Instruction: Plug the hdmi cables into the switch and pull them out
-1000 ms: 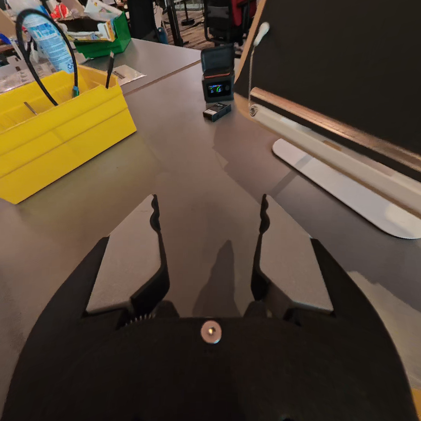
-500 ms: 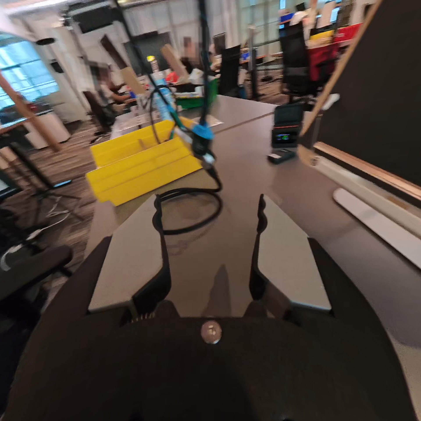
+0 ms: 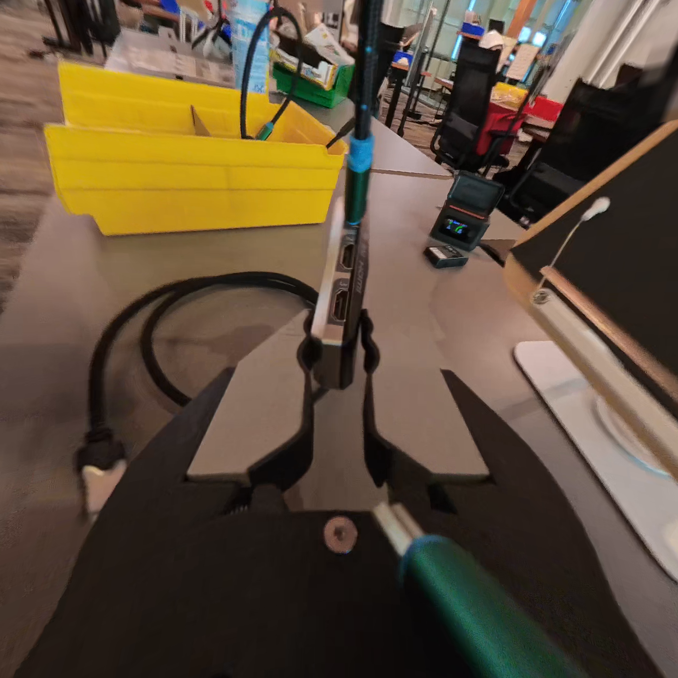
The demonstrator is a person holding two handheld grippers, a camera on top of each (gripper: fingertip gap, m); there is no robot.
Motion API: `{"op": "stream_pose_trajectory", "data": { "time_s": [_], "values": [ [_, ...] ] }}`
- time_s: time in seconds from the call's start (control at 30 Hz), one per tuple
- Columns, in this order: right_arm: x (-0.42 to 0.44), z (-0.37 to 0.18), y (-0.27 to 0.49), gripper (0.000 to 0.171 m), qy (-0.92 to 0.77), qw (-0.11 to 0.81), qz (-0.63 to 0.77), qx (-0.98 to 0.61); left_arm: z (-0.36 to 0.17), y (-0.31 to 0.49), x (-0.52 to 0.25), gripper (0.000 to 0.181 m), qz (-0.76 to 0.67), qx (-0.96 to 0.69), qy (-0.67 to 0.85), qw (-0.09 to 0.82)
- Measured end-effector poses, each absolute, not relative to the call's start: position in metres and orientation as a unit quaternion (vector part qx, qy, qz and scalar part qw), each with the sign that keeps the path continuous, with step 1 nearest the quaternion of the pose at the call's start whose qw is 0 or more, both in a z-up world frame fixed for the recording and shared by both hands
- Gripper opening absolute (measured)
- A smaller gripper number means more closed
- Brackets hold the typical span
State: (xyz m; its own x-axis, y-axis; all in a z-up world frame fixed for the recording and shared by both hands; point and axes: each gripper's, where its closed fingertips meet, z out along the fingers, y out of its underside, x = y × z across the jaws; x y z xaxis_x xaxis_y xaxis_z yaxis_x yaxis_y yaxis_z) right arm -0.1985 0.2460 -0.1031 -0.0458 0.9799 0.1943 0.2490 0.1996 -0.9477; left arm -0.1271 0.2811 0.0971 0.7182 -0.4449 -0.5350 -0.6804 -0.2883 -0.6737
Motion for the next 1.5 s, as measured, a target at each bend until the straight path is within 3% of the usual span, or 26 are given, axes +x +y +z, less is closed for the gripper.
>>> {"op": "stream_pose_trajectory", "data": {
  "time_s": [0.03, 0.07, 0.2, 0.33, 0.47, 0.53, 0.77, 0.87, 1.03, 1.17, 1.3, 1.4, 1.43, 1.5],
  "values": [
    [-0.196, -0.102, 0.250, 0.018, -0.617, 0.485, 0.369, -0.499, 0.097, 0.280, -0.125, 0.003, 0.113, -0.792, 0.356, 0.484],
    [-0.193, -0.101, 0.251, 0.018, -0.619, 0.481, 0.369, -0.499, 0.098, 0.278, -0.126, 0.003, 0.105, -0.789, 0.353, 0.493],
    [-0.182, -0.089, 0.258, 0.017, -0.581, 0.442, 0.447, -0.518, 0.088, 0.259, -0.160, 0.033, 0.068, -0.809, 0.316, 0.490],
    [-0.169, -0.071, 0.264, 0.017, -0.544, 0.407, 0.527, -0.510, 0.039, 0.233, -0.217, 0.063, 0.041, -0.835, 0.280, 0.472],
    [-0.163, -0.053, 0.233, 0.018, -0.568, 0.382, 0.587, -0.433, -0.032, 0.223, -0.206, 0.062, -0.035, -0.839, 0.309, 0.447],
    [-0.165, -0.053, 0.221, 0.018, -0.579, 0.375, 0.593, -0.415, -0.052, 0.226, -0.190, 0.049, -0.050, -0.824, 0.334, 0.455],
    [-0.165, -0.066, 0.222, 0.024, -0.601, 0.359, 0.586, -0.409, -0.069, 0.221, -0.166, 0.023, -0.096, -0.787, 0.377, 0.479],
    [-0.172, -0.069, 0.239, 0.032, -0.568, 0.360, 0.583, -0.456, -0.064, 0.225, -0.175, 0.018, -0.025, -0.790, 0.370, 0.488],
    [-0.175, -0.085, 0.255, 0.042, -0.556, 0.348, 0.553, -0.514, -0.025, 0.243, -0.228, 0.018, 0.247, -0.746, 0.326, 0.526],
    [-0.180, -0.087, 0.242, 0.053, -0.569, 0.337, 0.558, -0.501, -0.046, 0.252, -0.231, 0.018, 0.345, -0.710, 0.353, 0.502],
    [-0.174, -0.112, 0.204, 0.028, -0.661, 0.270, 0.530, -0.456, -0.077, 0.262, -0.247, 0.017, 0.424, -0.695, 0.332, 0.476],
    [-0.159, -0.114, 0.161, 0.031, -0.716, 0.209, 0.551, -0.374, -0.108, 0.268, -0.259, 0.018, 0.478, -0.693, 0.339, 0.419],
    [-0.153, -0.113, 0.150, 0.022, -0.730, 0.204, 0.551, -0.349, -0.118, 0.271, -0.260, 0.017, 0.485, -0.694, 0.342, 0.408],
    [-0.154, -0.109, 0.147, 0.033, -0.744, 0.247, 0.527, -0.328, -0.132, 0.276, -0.259, 0.018, 0.459, -0.707, 0.334, 0.423]
  ]
}}
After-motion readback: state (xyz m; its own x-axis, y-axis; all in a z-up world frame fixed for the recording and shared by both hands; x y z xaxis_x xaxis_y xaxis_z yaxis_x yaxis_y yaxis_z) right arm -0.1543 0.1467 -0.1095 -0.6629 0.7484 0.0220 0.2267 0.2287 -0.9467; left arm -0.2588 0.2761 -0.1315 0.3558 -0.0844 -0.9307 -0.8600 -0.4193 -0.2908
